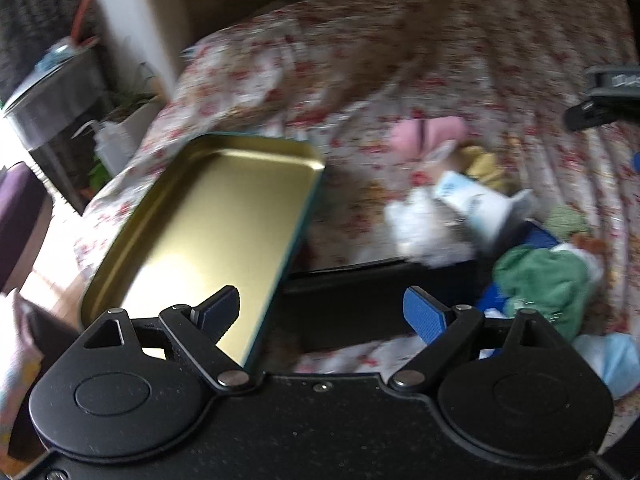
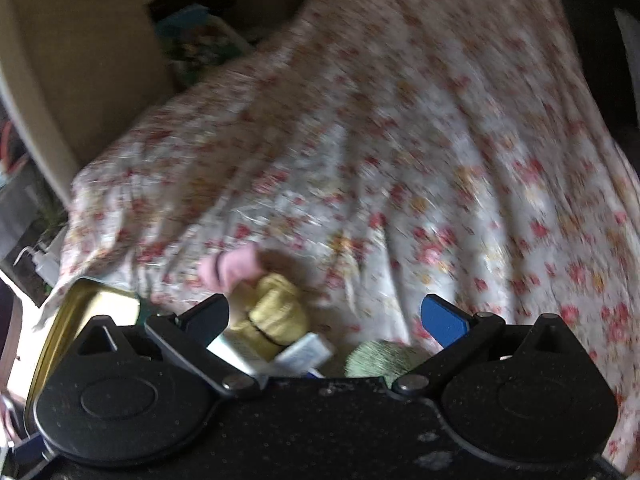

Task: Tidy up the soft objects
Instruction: 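Grasp the white fluffy plush with the left gripper while the right gripper reaches toward the green knitted ball, then grasp the green knitted ball with the right gripper while the left gripper lifts the white plush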

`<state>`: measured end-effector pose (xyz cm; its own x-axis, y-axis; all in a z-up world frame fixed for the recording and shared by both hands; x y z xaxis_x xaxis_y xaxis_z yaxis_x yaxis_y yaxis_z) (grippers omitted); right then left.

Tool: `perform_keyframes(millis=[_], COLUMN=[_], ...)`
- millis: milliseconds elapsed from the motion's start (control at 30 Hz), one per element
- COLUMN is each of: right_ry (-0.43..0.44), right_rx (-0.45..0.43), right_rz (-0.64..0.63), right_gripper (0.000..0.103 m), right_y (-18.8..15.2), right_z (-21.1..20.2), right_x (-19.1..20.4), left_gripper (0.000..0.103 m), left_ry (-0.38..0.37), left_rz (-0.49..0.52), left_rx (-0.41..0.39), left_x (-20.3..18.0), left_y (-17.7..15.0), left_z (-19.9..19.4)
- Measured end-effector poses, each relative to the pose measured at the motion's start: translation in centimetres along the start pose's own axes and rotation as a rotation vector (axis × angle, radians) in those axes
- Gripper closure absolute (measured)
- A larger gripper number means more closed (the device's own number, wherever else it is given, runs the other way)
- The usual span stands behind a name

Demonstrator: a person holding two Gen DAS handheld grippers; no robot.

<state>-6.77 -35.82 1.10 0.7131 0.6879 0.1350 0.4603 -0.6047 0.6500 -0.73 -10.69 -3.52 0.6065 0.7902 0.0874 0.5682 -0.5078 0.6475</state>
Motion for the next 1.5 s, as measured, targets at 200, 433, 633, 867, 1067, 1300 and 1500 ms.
perform_keyframes(millis=[200, 433, 633, 867, 1067, 1300, 1500], right_ry=[-0.023, -0.044, -0.055, -0.078, -0.091, -0.084, -0.090], right_rx=[0.131, 0.150, 0.172, 0.201, 0.248, 0.280, 0.308], right_rz=[0.039, 0.056, 0.076, 0.073, 0.065, 0.032, 0.028], right_gripper=[0.001, 0.001, 0.002, 0.003, 0.007, 0.009, 0.015], right_y=[-1.9, -2.0, -2.1, -2.6, -3.2, -4.0, -4.5], right_z=[2.9, 3.7, 4.2, 4.8, 5.9, 6.4, 7.1], right_x=[-1.2, -2.2, -2.9, -3.4, -3.5, -2.5, -2.6], left_gripper=[0.016, 0.016, 0.016, 0.017, 0.055, 0.057, 0.057], left_ry=[-0.067, -0.067, -0.118, -0.126, -0.210, -0.220, -0.195], left_rz=[0.037, 0.086, 0.105, 0.150, 0.088, 0.016, -0.016], left_rx=[0.057, 0.063, 0.070, 0.059, 0.127, 0.120, 0.090], left_x=[-2.3, -3.6, -4.9, -5.9, -5.7, -4.5, -3.1], left_y=[1.4, 3.0, 3.6, 4.0, 3.9, 4.7, 5.4], left_z=[1.6, 4.0, 5.6, 6.9, 8.0, 8.2, 8.0])
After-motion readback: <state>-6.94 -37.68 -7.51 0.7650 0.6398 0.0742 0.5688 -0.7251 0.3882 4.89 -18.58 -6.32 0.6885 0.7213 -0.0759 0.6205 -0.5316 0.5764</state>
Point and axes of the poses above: each gripper's, at about its wrist camera, not at the fingertips, and z roughly the way its jaws point, x to its left, y to its top, the point moved 7 cm from there along z, roughly the way its jaws point, and after that the axes turned 4 degrees about -x, right-handed, at the moved point
